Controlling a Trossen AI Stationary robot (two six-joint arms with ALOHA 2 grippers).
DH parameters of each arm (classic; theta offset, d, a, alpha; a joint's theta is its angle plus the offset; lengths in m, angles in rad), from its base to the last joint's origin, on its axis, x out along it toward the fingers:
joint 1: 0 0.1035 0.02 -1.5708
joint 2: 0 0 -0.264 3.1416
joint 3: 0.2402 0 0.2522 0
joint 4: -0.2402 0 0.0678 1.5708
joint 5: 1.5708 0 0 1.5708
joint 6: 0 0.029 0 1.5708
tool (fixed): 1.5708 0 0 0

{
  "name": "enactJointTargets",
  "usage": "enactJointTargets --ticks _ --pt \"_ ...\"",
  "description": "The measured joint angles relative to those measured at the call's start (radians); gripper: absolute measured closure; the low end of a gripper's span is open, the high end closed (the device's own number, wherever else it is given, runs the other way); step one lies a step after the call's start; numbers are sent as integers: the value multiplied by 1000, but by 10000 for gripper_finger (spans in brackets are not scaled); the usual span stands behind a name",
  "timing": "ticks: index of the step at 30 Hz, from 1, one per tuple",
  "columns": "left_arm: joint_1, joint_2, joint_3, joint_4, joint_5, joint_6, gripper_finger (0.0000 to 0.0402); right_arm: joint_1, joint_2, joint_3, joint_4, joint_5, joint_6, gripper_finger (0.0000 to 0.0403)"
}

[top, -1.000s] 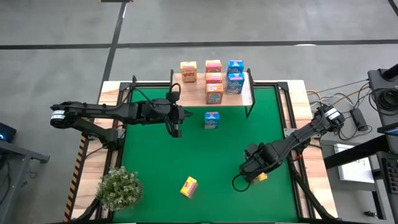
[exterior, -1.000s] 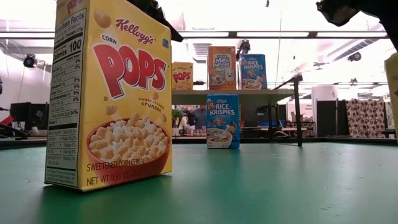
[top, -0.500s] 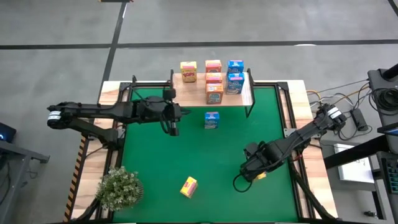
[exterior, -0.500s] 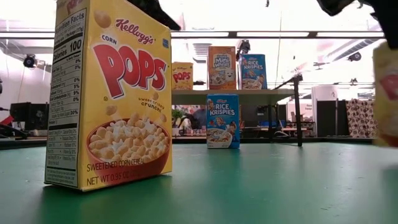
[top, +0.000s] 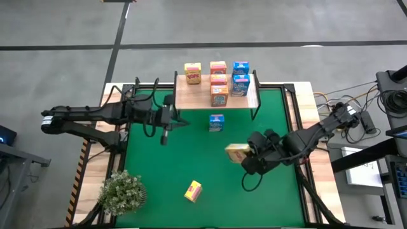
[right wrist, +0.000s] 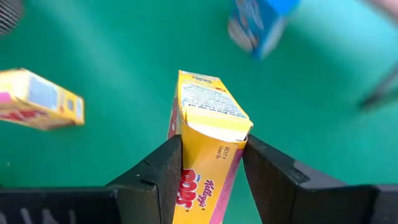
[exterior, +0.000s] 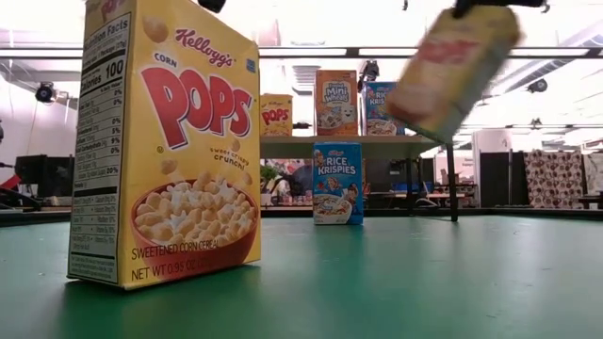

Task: Stack cereal on shelf
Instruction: Put the right yellow cereal box on the shelf aligned with the other yellow cereal box

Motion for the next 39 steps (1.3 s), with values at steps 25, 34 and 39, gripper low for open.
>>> enactJointTargets --ticks 25,34,39 --pt "1 264 3 257 115 -166 131 -225 2 1 394 -1 -908 250" --pt "23 369 3 361 115 -166 126 -225 2 1 393 -1 -928 250" --pt "36 416 3 412 116 -167 138 -225 2 1 393 -1 -929 250"
